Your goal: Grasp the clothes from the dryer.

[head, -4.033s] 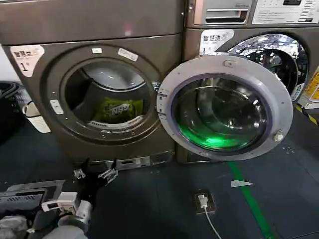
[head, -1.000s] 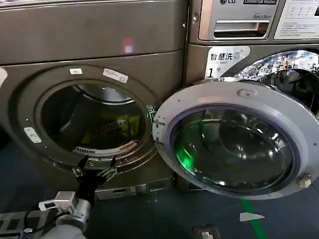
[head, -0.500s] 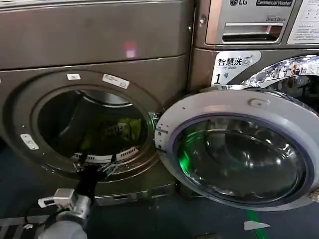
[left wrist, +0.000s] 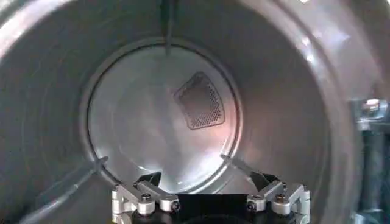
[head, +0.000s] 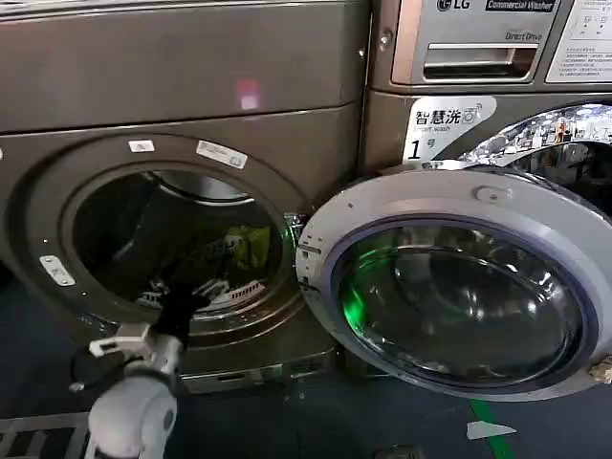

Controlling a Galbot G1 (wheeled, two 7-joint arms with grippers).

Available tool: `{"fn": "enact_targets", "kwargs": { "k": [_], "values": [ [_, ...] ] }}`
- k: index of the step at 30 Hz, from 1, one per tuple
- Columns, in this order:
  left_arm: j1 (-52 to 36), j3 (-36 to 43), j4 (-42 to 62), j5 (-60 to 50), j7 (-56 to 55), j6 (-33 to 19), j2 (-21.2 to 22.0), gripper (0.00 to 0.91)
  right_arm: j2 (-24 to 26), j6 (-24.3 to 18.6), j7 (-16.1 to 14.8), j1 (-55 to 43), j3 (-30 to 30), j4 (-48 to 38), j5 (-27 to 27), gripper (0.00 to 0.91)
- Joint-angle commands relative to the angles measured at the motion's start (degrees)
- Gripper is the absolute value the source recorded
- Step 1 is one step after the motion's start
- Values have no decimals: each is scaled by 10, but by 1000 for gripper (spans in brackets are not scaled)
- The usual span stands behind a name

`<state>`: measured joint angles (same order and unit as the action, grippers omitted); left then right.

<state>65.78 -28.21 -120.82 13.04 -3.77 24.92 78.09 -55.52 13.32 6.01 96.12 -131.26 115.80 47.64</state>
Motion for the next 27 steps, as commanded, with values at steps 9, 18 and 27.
{"fn": "enact_targets", "kwargs": {
  "k": [9,18,27],
  "values": [
    [-239,18,299,15,1,-4,-6,907,0,5,-2,0,-4,0,1,907],
    [-336,42,432,17,32,-3,-24,907,0,5,-6,-3,-1,-1,1,907],
    [-454,98,591,-6,116,-30,-38,907,0,5,-8,-8,4,-2,1,907]
  ]
}}
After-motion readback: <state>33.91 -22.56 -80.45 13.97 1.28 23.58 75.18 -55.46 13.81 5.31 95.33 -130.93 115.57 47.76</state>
